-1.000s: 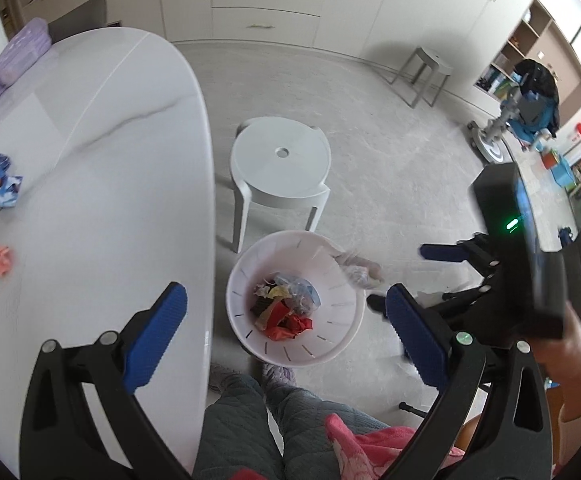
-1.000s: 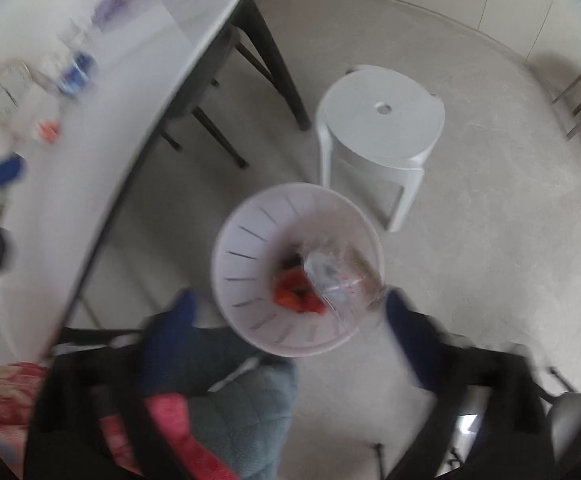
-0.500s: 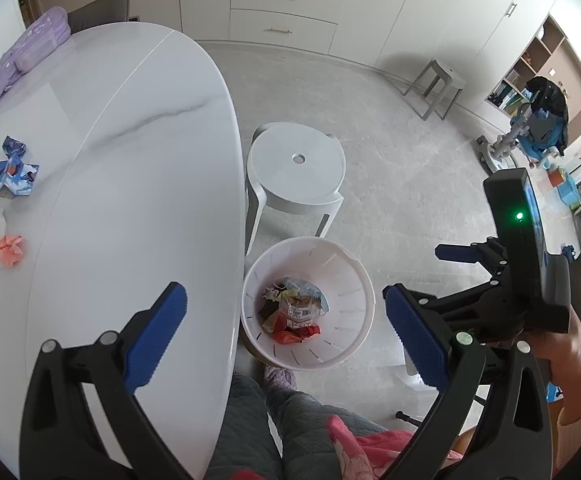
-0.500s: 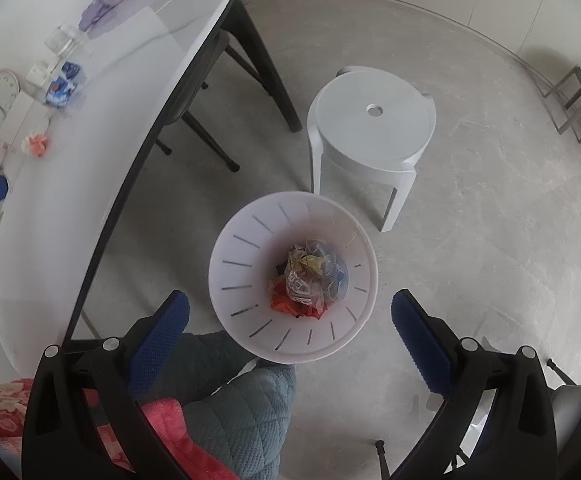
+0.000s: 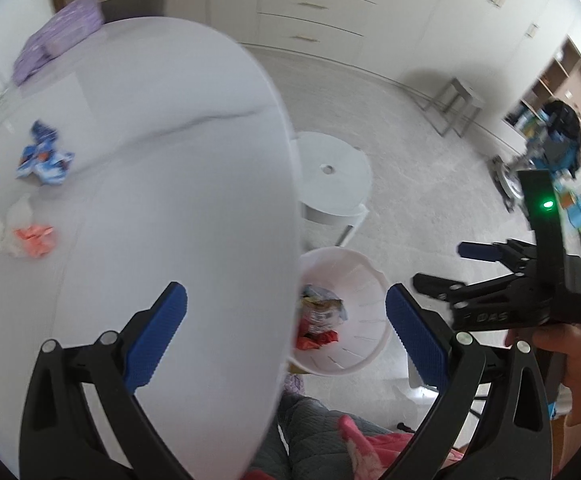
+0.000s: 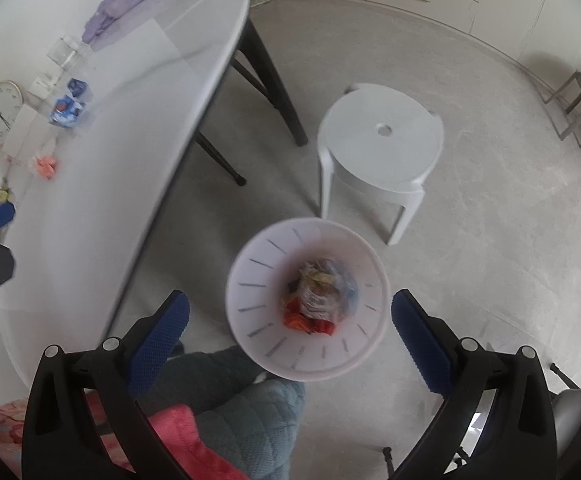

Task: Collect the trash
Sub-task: 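Move both tools back over the table toward the white tissue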

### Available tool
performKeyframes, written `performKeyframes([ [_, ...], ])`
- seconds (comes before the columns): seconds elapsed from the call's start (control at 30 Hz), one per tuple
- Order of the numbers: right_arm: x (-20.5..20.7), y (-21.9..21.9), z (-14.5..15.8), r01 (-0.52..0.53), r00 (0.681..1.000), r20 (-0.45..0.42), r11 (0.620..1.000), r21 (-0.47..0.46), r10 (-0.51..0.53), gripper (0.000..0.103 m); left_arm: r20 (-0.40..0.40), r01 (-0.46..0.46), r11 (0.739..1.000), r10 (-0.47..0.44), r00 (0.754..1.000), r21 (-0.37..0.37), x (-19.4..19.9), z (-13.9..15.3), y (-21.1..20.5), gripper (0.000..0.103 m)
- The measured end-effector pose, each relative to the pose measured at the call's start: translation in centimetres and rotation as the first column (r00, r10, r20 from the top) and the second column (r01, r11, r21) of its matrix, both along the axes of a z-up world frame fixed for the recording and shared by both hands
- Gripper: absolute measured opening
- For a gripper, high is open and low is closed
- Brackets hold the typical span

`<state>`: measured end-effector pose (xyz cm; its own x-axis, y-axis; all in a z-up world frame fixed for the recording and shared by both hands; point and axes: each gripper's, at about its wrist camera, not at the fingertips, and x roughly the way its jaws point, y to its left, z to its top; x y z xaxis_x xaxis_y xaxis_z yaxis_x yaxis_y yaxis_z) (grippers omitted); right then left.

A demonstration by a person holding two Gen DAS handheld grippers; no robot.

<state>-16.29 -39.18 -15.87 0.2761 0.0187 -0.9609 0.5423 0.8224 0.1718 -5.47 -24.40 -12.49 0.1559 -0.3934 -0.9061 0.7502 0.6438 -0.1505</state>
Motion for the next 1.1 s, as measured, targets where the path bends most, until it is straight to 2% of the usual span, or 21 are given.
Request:
performKeyframes([
  [0.2, 5.8, 1.4, 1.4, -0.079, 0.996, 0.036, 0.997, -0.001, 0.079, 0.1, 0.011, -0.163, 0.986, 0.163, 0.987, 0.022, 4.6, -0.3, 5.2, 0.095],
  [0.33, 9.8, 2.9, 1.9, -0.142, 0.989, 0.051, 0.99, -0.001, 0.142, 0.1, 0.014, -0.287, 0.957, 0.287, 0.958, 0.033, 8.0, -0.6, 9.2, 0.095],
  [0.57, 17.5, 6.9, 2.3, -0.26, 0.963, 0.08, 0.966, -0.001, 0.259, 0.1, -0.002, -0.484, 0.874, 0.484, 0.875, 0.057, 14.2, -1.3, 16.1, 0.095],
  [0.7, 21.5, 9.1, 2.3, -0.313, 0.946, 0.094, 0.95, 0.002, 0.311, 0.1, -0.038, -0.577, 0.815, 0.579, 0.815, 0.055, 18.7, -2.1, 19.0, 0.095],
  [0.77, 23.1, 10.0, 2.3, -0.331, 0.939, 0.102, 0.944, 0.008, 0.329, 0.1, -0.043, -0.619, 0.783, 0.622, 0.782, 0.064, 20.9, -2.6, 19.7, 0.095],
  [0.87, 25.3, 11.2, 2.2, -0.356, 0.93, 0.107, 0.934, 0.012, 0.353, 0.1, -0.053, -0.649, 0.756, 0.654, 0.755, 0.077, 24.0, -3.6, 19.8, 0.095],
  [0.97, 27.1, 12.1, 2.0, -0.375, 0.923, 0.104, 0.927, 0.016, 0.371, 0.1, -0.07, -0.66, 0.745, 0.667, 0.742, 0.102, 26.6, -5.1, 19.2, 0.095],
  [1.1, 29.2, 12.5, 1.5, -0.389, 0.918, 0.097, 0.921, 0.023, 0.385, 0.1, -0.084, -0.655, 0.744, 0.667, 0.74, 0.132, 28.5, -7.1, 18.1, 0.095],
])
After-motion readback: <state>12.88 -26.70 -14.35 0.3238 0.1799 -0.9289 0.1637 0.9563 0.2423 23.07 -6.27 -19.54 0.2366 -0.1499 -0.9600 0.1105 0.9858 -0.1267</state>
